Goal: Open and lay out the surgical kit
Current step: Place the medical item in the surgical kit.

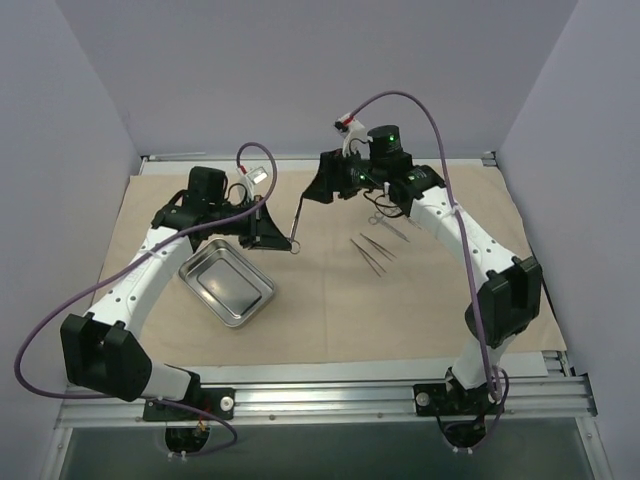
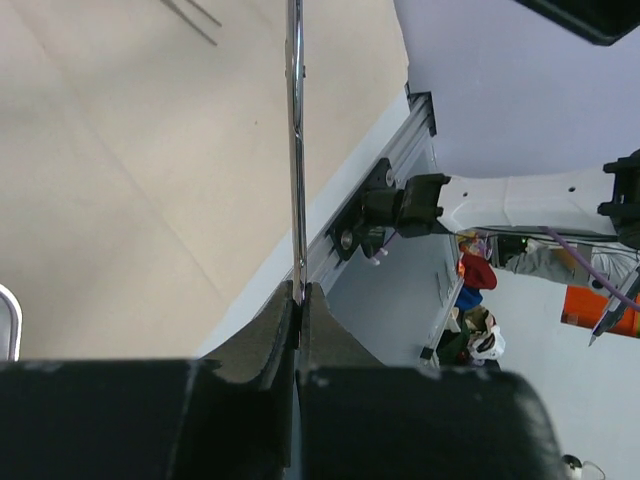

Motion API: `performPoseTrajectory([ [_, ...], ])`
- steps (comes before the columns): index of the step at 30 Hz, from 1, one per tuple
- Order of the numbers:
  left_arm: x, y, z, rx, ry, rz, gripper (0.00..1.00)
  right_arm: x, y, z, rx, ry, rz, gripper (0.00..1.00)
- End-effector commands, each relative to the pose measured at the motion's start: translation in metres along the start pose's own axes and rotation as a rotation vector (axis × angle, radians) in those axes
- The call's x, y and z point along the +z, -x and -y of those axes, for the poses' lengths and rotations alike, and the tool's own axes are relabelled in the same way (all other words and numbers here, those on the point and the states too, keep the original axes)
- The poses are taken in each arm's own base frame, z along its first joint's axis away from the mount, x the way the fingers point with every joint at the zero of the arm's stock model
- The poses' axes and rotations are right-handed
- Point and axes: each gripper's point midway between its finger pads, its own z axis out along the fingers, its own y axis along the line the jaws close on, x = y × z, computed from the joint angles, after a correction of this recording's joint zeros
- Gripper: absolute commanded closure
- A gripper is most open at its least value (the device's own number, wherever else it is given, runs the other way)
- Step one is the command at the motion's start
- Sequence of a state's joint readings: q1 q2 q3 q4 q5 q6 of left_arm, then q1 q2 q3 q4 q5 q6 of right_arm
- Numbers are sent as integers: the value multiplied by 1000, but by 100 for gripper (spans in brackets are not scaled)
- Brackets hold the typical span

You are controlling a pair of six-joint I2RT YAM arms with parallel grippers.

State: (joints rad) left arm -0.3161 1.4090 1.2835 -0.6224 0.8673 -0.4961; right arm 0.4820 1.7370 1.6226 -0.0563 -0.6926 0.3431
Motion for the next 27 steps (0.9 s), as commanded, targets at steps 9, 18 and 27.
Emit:
performPoseTrajectory([
  [9,1,-33,3,26,-91,-146,98,-78,-66,-21,-1124,-68,-405,35],
  [18,15,-48,13,13,-156,-209,98,-66,-92,-58,-1353,138,-590,38],
  [27,19,-57,28,35,-170,-246,98,-72,-120,-60,-1468,188,-718,44],
])
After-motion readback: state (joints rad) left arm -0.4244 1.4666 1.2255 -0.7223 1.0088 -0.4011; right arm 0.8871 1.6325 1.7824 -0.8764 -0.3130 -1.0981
